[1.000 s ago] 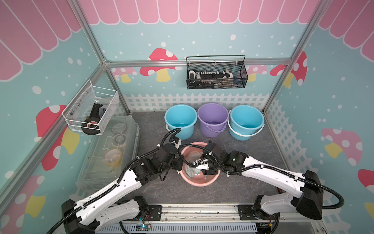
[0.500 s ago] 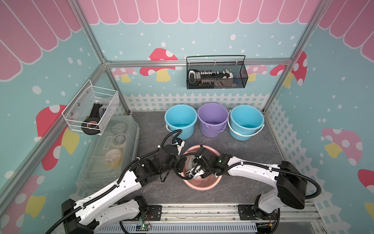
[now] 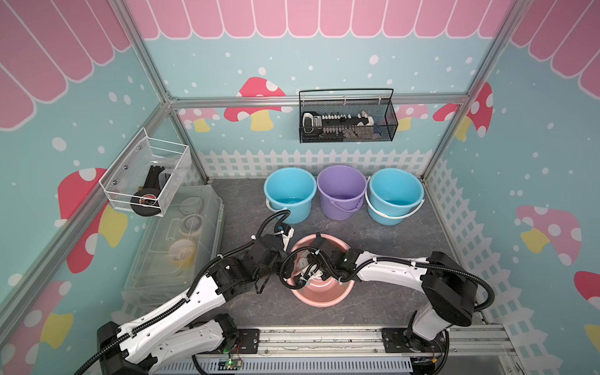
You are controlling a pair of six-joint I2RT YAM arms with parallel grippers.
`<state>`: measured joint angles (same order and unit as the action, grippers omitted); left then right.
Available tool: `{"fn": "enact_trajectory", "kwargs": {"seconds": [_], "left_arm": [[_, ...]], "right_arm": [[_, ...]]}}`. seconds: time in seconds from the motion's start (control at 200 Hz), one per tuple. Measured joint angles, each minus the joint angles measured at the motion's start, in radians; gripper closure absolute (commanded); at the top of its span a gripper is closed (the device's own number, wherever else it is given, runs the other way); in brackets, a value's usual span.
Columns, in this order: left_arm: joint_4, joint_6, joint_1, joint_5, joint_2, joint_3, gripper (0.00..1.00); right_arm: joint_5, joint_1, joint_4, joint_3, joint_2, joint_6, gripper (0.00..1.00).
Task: Wipe the inside of the bucket with a cloth
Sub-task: Wipe the dirt from the inside of the bucket.
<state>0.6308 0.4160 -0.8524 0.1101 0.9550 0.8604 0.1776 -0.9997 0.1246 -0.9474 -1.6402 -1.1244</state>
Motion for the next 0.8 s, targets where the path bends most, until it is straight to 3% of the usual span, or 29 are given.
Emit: {"fn": "enact_trajectory", "kwargs": {"seconds": [0.22, 0.62, 0.801], "left_arm": [[0.001, 0.007, 0.0, 0.017, 0.002, -0.001, 1.0], [0.016, 0.042, -0.01, 0.03, 0.031, 0.006, 1.0], [0.03, 0.065, -0.014, 0.033, 0.072, 0.028, 0.76]], "right_arm": [[0.137, -0.011, -0.091, 0.027, 0.001, -0.055, 1.0], [0.233, -0.032, 0.166, -0.008, 0.037, 0.042, 1.0], [0.239, -0.037, 0.12, 0.048, 0.048, 0.054, 1.0]]}}
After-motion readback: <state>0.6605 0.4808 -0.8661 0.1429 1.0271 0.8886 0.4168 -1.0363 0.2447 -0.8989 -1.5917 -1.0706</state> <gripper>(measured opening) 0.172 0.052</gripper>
